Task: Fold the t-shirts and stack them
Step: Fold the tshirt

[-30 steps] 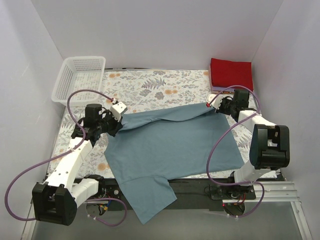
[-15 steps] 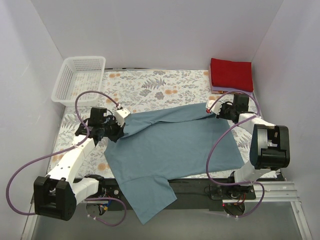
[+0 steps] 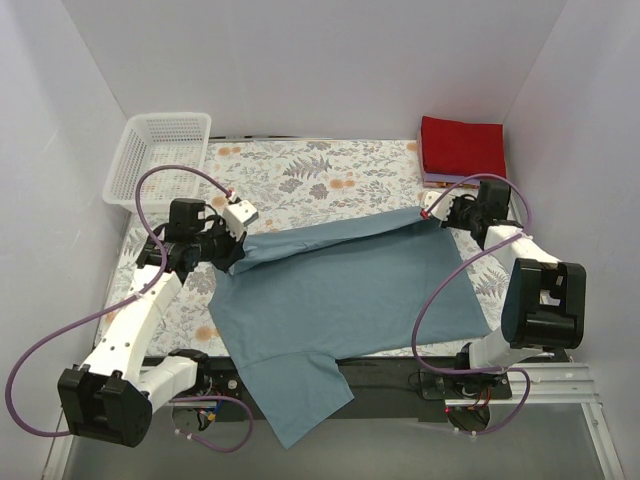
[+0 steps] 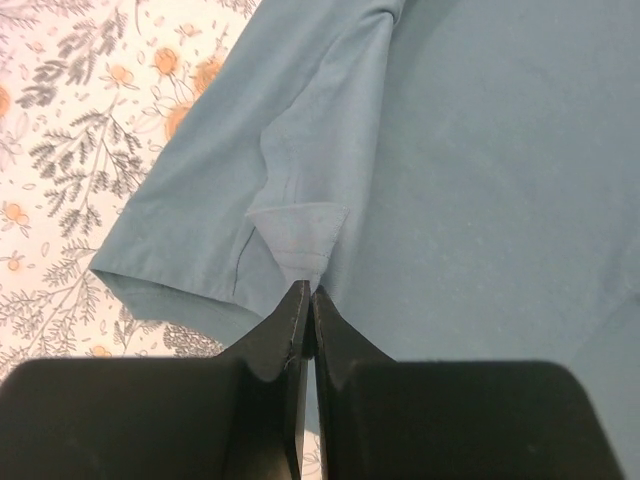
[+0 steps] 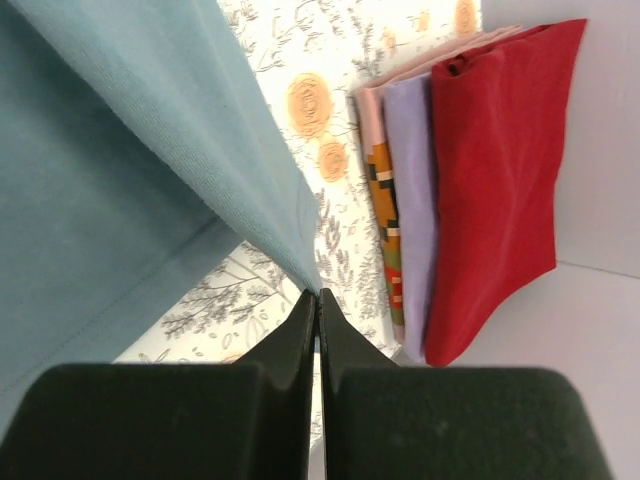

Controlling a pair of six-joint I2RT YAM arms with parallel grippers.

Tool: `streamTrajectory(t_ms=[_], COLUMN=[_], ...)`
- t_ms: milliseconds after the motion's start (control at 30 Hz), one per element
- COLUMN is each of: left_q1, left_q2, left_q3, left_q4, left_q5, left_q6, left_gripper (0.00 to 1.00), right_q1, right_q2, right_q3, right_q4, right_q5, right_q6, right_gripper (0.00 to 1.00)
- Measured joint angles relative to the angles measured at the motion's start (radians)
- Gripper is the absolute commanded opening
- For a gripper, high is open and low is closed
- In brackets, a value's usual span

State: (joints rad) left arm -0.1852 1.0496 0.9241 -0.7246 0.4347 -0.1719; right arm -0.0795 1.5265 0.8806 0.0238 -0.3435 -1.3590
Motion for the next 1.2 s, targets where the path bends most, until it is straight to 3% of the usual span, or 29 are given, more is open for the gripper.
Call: streamTrajectory(t_ms=[667,700,733,800,833,867,900,967,1000,1200], left_q1=[0.000,0.000,0.000,0.000,0.000,0.000,0.000,-0.001,-0.001,-0.003], left_q2=[0.003,0.005,0.003,-0.022,-0.044,-0.069,-0.110,-0.151,-0.138,0.200], left_q3=[-0.166,-0.184,-0.188,-0.206,-0.211,-0.213,-0.214,-0.210,-0.198,-0.048], left_q4=[-0.048,-0.042,-0.042,-0.070,-0.088,-0.107,-0.122,-0.116,-0.108,0.032], left_q5=[0.007,0.007,0.018,0.066,0.085,0.107,0.131,0.162,0.175,0.194], left_q6=[0.089,0.093,0.105,0.179,0.212,0.245,0.267,0.250,0.214,-0.038], left_gripper=[0.01,0.14,0.18,0.30,0.35,0.38,0.39,0.52,0.53,0.52], right_q1=[-0.004,-0.004,-0.004,-0.004,-0.005,-0.005,-0.005,-0.005,-0.005,-0.005], right_q2=[-0.002,-0.002,-0.001,0.003,0.003,0.003,0.002,-0.012,-0.021,-0.027], right_q3=[-0.120,-0.120,-0.120,-0.119,-0.119,-0.117,-0.115,-0.100,-0.085,0.143], right_q4=[-0.021,-0.021,-0.021,-0.029,-0.034,-0.049,-0.067,-0.131,-0.171,-0.435], right_q5=[0.004,0.004,0.006,0.030,0.039,0.054,0.063,0.082,0.087,0.093], right_q6=[-0.060,-0.060,-0.062,-0.078,-0.081,-0.093,-0.096,-0.098,-0.097,-0.033], right_gripper=[0.01,0.07,0.14,0.49,0.63,0.70,0.73,0.77,0.76,0.72])
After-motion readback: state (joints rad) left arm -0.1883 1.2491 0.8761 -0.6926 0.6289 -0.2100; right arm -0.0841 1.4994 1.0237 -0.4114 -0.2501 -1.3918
